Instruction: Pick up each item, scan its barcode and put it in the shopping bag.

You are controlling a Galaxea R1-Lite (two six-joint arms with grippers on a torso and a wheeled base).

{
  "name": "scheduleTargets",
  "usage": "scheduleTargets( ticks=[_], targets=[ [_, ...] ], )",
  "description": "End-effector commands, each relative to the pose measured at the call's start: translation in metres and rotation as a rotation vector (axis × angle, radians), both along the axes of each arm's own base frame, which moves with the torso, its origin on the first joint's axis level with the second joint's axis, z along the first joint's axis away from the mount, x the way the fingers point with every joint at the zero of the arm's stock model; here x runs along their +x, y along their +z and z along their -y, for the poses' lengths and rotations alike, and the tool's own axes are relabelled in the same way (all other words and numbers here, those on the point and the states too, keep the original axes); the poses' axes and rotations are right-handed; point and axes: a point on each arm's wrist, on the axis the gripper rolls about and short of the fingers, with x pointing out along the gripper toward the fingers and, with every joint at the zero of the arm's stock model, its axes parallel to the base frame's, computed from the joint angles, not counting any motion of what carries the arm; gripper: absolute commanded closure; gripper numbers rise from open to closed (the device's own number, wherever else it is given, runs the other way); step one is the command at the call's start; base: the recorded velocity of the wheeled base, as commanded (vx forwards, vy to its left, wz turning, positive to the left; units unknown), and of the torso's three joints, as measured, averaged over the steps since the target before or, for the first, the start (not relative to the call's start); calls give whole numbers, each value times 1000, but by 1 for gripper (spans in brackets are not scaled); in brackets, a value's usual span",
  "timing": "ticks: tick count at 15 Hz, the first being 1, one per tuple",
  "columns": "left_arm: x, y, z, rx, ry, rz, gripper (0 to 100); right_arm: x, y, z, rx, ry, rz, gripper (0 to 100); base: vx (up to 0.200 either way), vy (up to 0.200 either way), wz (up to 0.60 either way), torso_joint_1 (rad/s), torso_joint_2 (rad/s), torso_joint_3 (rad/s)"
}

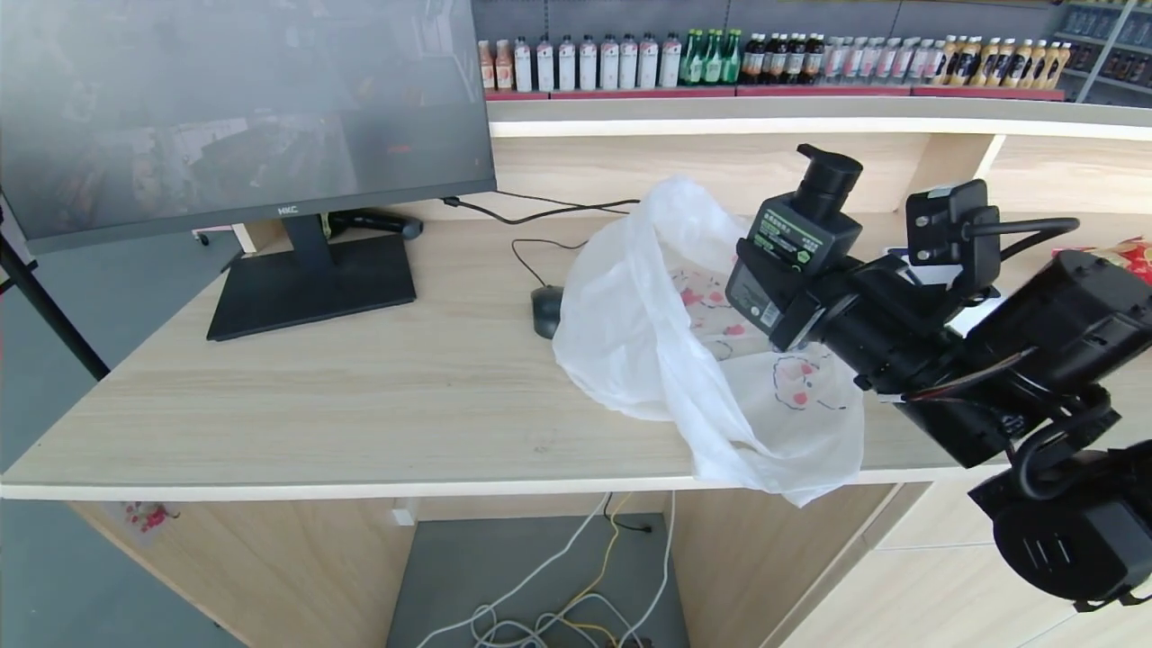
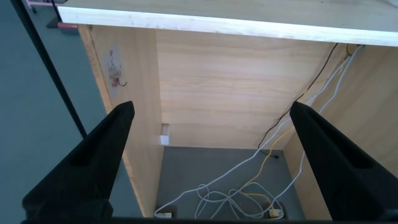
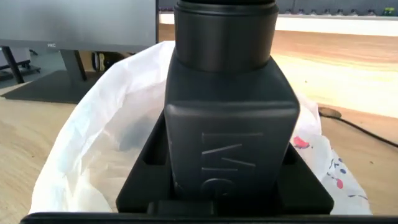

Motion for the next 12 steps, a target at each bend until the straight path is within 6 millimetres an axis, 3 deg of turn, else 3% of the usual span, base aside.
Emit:
scheduleTargets(
  ticks=[1, 4, 7, 12],
  targets=[
    [0, 0, 0, 0, -1, 0, 0, 9, -3, -6, -15, 10, -29, 100, 0, 0, 0, 0, 0, 0],
    [0, 0, 0, 0, -1, 0, 0, 23, -13, -12, -9, 4, -77, 100, 0, 0, 0, 0, 0, 0],
    [0, 0, 0, 0, -1, 0, 0, 33, -11, -17, -5, 11, -94, 100, 0, 0, 0, 0, 0, 0],
    [0, 0, 0, 0, 0, 0, 0, 28, -8, -45, 7, 96, -136, 100, 0, 0, 0, 0, 0, 0]
  ],
)
